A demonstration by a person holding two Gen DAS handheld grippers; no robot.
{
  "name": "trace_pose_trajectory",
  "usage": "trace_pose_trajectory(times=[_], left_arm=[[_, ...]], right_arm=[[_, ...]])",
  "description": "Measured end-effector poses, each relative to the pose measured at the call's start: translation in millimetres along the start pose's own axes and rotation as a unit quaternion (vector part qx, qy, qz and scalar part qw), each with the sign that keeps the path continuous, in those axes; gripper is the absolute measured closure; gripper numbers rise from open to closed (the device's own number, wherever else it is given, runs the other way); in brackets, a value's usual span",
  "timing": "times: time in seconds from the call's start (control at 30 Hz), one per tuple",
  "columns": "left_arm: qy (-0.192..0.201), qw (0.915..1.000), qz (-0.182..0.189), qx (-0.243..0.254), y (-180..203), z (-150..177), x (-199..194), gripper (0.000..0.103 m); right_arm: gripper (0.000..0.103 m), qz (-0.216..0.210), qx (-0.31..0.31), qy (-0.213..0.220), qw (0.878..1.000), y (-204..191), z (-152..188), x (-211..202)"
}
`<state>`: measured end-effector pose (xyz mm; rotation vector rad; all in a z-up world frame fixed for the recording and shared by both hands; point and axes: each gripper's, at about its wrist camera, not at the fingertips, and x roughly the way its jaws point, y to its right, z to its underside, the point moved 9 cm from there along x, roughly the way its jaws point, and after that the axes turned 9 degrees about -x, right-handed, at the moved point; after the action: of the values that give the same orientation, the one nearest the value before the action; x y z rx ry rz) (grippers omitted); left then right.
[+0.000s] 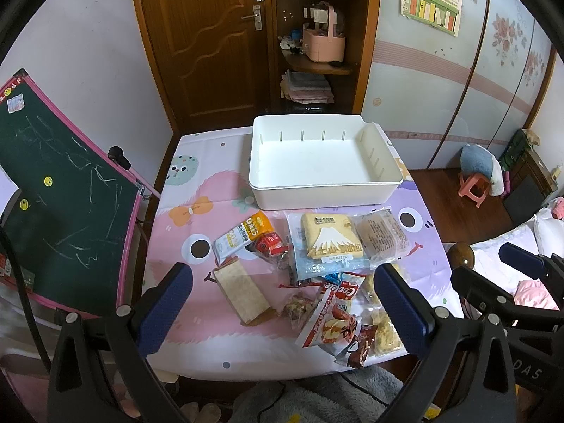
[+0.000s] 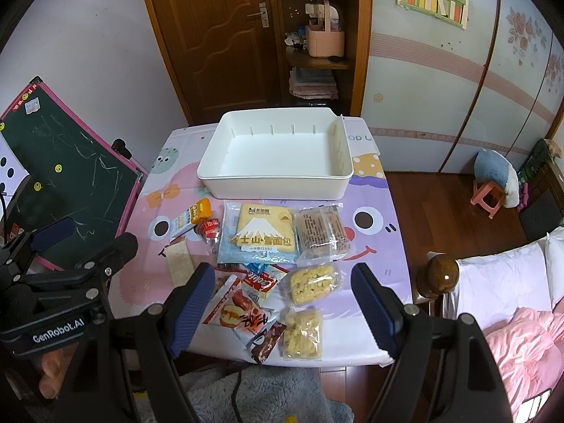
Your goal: Organize snacks
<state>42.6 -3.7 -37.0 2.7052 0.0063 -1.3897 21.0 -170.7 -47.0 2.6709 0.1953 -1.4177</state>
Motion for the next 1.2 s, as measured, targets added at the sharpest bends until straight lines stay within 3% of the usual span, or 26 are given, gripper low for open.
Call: trace_pose_trajectory(times=[0.63,0.83,0.9,0.93,1.0,1.2], left_arm=[[0.002,1.0000,0.004,0.000,3.4,-8.1,0.4,0.001],[0.015,0.9996,0.006,-0.024,-11.7,-22.6,4.2,0.001],[0.025,0.9992,0.015,-0.027,-15.0,-29.5,4.9,0.001],[0.028,0.9991,0.017,-0.027,-16.5,-32.4,5.5,0.001],[0.031,0.9991,0.018,-0.023,-20.3,-39.1,9.2,0.001],[0.005,0.9998,0.003,-0.017,-37.4,-48.9,42.2,0.001]], right_arm=[[0.023,0.009,0.002,0.004,1.000,-1.0,-0.2,3.5],[0.023,0.012,0.026,0.027,0.999,21.9,-23.9,4.6],[0.023,0.038,0.017,0.044,0.998,30.6,-29.4,3.3],[0.023,0.039,0.020,0.043,0.998,32.9,-31.7,4.7],[0.023,0.090,-0.010,0.023,0.996,44.5,-30.9,7.9],[0.023,0.072,0.007,-0.013,0.997,62.4,-35.3,39.0]])
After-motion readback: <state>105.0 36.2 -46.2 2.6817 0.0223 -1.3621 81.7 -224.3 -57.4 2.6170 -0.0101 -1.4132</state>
